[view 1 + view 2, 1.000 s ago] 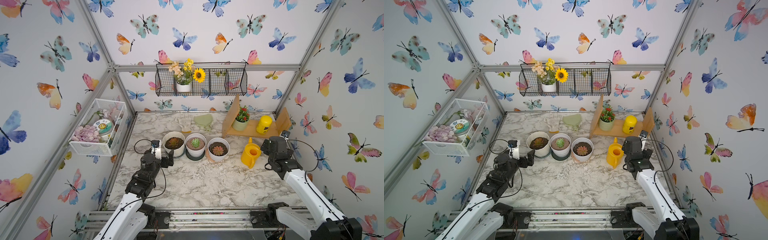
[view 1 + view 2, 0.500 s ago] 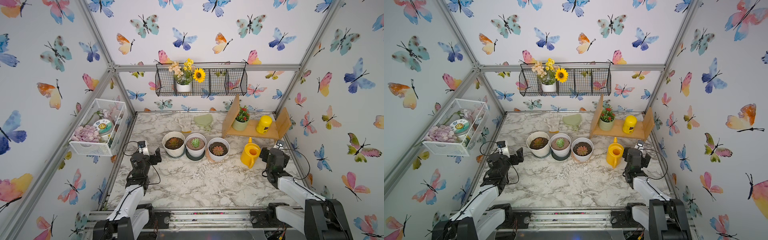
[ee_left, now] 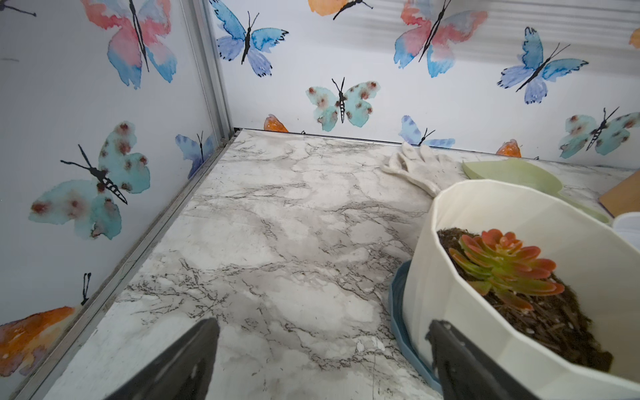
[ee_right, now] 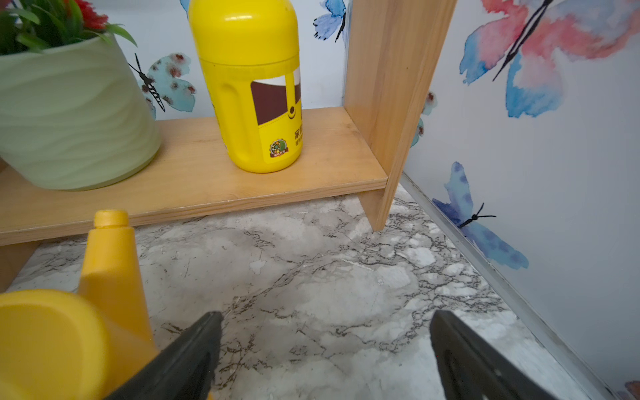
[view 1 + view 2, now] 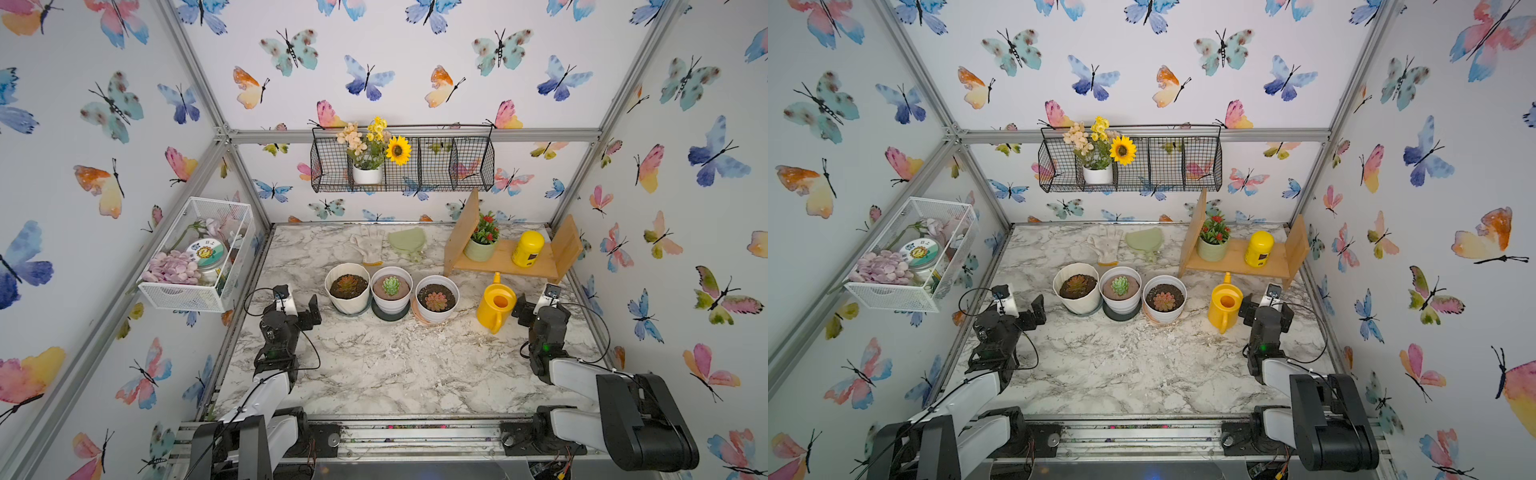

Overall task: Water the succulent around the soil edge
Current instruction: Move the watering can to the center of the board.

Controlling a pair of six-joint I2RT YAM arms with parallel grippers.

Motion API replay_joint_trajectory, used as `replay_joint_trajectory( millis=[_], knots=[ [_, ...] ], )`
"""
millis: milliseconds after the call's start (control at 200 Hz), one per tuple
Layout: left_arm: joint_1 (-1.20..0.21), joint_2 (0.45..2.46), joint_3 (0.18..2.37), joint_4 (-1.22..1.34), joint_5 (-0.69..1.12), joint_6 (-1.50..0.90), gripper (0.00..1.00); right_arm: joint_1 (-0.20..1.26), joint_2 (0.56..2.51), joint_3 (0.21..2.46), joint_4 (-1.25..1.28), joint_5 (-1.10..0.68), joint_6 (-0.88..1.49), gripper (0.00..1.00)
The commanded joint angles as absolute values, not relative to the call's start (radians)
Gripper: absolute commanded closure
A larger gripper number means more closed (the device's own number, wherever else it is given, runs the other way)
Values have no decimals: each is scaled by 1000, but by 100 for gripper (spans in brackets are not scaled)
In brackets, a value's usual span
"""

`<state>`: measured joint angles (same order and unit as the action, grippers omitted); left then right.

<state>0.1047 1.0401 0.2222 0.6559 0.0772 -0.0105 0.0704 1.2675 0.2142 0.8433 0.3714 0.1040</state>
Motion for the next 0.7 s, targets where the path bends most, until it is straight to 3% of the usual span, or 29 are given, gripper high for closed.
replay_joint_trajectory(
  millis=[0, 340, 571, 696],
  knots=[
    [118, 1062, 205, 748, 66, -20, 1, 66, 1287, 197, 964, 308, 106, 2],
    [124, 1156, 210, 831, 63, 0, 1, 66, 1489, 192, 1241, 278, 108, 2],
    [129, 1217, 231, 838, 87, 13, 1, 67, 1492, 181, 1237, 218, 88, 2],
    [130, 1233, 249, 820, 99, 17, 1, 67, 1602, 152, 1441, 217, 67, 2]
  ],
)
